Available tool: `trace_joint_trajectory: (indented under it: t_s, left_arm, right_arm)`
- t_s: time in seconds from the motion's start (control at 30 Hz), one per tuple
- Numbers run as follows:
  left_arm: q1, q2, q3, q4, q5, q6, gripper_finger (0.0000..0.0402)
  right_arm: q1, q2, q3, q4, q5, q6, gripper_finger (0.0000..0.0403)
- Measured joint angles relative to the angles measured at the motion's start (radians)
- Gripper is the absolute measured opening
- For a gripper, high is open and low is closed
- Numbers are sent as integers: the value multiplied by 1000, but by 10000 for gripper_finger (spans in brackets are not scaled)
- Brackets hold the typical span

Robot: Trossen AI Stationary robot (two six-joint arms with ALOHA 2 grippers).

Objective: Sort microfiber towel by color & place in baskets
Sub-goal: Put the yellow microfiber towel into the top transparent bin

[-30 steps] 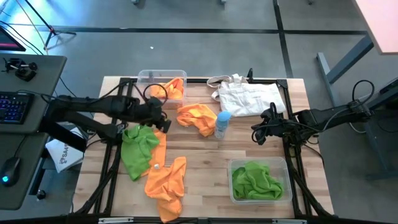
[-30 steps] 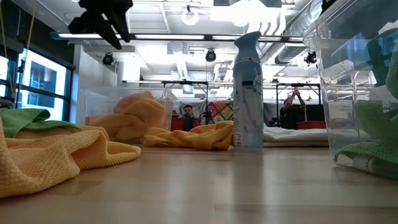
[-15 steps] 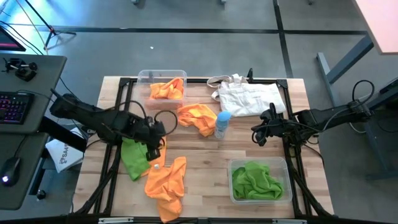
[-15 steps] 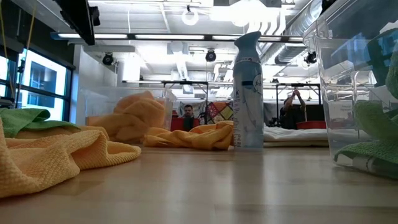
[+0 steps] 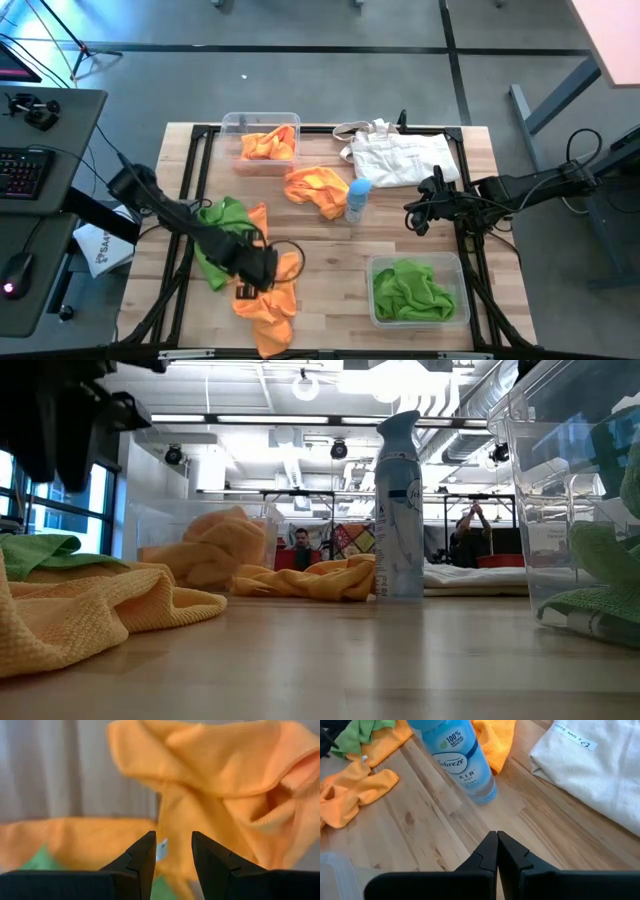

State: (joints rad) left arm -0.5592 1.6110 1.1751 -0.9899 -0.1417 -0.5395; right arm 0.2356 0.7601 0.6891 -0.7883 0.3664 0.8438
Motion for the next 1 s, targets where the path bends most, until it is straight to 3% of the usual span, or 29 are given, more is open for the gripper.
trace_joint_trajectory:
  t_s: [0.37,0.73,0.83,1.0]
  left_arm:
    - [-12,167,0,187,6,-17,115]
    - [-11,294,3,197,3,-137,112]
    - [-10,301,5,199,6,-155,87]
    - [12,250,-3,157,5,-200,10]
  right_arm:
    - [0,0,0,0,0,-8,0]
    - [1,0,0,0,-5,-12,0]
    - [1,0,0,0,-14,-15,0]
    - [1,0,0,0,-35,-15,0]
